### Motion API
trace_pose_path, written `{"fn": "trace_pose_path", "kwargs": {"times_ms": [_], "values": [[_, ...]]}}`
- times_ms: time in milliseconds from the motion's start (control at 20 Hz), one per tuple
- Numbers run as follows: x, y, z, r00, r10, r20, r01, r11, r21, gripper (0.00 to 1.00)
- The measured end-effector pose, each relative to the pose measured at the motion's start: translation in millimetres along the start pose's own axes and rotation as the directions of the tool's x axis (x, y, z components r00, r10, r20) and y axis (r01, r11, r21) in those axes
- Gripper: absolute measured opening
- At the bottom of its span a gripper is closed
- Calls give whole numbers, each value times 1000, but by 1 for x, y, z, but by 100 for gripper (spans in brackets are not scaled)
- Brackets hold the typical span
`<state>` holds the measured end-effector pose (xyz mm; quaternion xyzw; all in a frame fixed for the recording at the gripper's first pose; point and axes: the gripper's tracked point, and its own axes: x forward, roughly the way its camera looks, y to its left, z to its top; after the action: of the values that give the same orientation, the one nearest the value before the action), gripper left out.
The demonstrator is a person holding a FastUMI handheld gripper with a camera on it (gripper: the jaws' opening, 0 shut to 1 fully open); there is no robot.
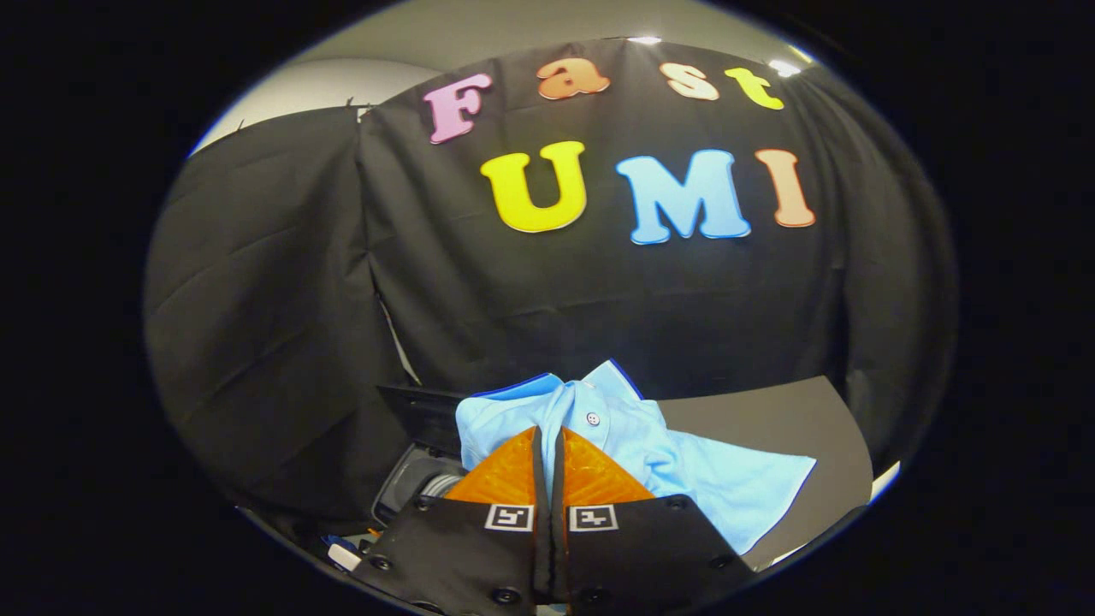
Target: Put the clothes into the washing machine and then close the washing machine lid.
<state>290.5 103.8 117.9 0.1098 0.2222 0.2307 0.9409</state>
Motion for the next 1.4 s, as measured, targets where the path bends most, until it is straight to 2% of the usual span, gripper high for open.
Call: {"fn": "trace_pose_path", "kwargs": {"times_ms": [250,450,650,800,900,1100,1400], "values": [[43,114,-13,984,172,-44,-172,985,-10,1],[93,174,-31,969,232,-84,-235,972,-27,1],[142,201,-70,971,206,-122,-215,974,-69,1],[184,194,-118,974,129,-184,-148,985,-94,2],[201,182,-147,970,49,-237,-83,987,-136,34],[204,189,-162,963,56,-263,-94,987,-134,99],[203,197,-130,973,71,-219,-98,988,-118,99]]}}
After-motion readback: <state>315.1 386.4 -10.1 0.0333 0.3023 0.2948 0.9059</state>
